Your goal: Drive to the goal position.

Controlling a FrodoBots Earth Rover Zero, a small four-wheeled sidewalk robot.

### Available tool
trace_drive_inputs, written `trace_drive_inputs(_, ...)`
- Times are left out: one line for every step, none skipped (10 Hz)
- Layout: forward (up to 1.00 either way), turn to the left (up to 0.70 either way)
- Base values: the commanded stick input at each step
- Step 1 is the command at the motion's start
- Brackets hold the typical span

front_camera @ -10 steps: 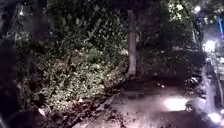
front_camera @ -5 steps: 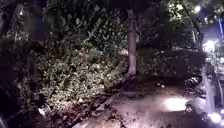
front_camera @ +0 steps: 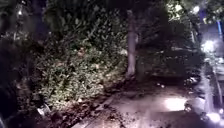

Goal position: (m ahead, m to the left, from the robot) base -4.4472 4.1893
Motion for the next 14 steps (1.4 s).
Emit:
trace_drive_inputs(0.0, -0.45)
trace_drive_inputs(0.0, -0.45)
trace_drive_inputs(0.0, -0.45)
trace_drive_inputs(0.0, -0.45)
trace_drive_inputs(0.0, -0.45)
trace_drive_inputs(0.0, -0.45)
trace_drive_inputs(0.0, -0.45)
trace_drive_inputs(0.0, -0.45)
trace_drive_inputs(0.0, -0.45)
trace_drive_inputs(0.0, -0.45)
trace_drive_inputs(0.0, -0.45)
trace_drive_inputs(0.0, -0.45)
trace_drive_inputs(0.0, -0.45)
trace_drive_inputs(0.0, -0.45)
